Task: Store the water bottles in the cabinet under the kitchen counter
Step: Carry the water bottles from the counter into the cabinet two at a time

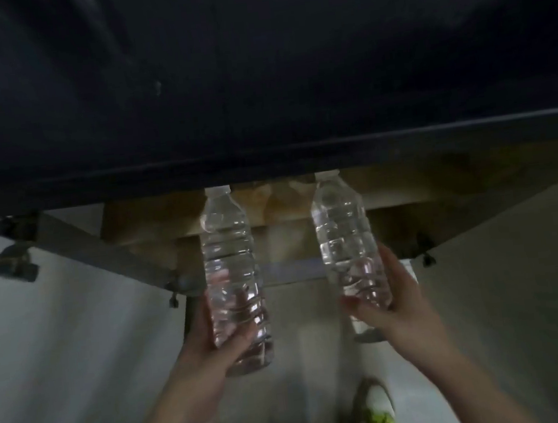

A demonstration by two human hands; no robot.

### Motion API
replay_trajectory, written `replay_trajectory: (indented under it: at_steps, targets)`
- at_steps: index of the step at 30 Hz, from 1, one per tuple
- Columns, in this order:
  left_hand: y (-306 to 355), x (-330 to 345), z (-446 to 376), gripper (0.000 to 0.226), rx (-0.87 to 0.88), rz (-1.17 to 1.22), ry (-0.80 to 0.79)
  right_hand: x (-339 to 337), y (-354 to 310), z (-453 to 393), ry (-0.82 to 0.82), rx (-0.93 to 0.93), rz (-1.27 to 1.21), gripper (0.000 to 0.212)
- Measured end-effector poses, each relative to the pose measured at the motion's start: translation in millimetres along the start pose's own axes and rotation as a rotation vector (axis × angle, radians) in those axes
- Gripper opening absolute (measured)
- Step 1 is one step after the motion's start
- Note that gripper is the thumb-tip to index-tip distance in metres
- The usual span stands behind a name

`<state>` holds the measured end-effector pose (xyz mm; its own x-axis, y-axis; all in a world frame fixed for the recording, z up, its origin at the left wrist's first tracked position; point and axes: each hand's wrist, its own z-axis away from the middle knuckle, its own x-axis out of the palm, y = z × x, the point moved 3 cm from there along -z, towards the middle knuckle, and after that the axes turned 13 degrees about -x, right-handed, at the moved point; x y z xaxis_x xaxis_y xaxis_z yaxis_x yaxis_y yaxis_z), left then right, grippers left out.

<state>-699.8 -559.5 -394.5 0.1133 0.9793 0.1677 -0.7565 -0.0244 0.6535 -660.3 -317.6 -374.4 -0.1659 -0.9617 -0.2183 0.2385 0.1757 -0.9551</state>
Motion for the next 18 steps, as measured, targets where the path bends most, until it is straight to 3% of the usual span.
replay_trajectory:
  at_steps: [4,8,12,16,18]
  targets:
    - [5.1,0.2,-48.8,0.068,0.115,-0.096,0.034,-19.3,27.3,-34.8,0.171,-0.146,0.292,0.068]
    - [8.9,-3.9,-90.2,0.067,0.223,-0.174,0.052,-28.7,56.7,-67.9,0.279,-0.185,0.662,0.083]
    - [17.0,-4.7,-115.7,0.057,0.378,-0.278,0.099,-25.5,73.8,-92.8,0.284,-0.242,0.737,0.088]
    - [25.5,-10.7,-139.7,0.067,0.456,-0.387,0.105,-25.1,80.4,-114.1,0.248,-0.219,0.792,0.084]
    - [28.3,-11.4,-152.6,0.058,0.480,-0.400,0.109,-28.6,79.3,-123.7,0.290,-0.221,0.869,0.079]
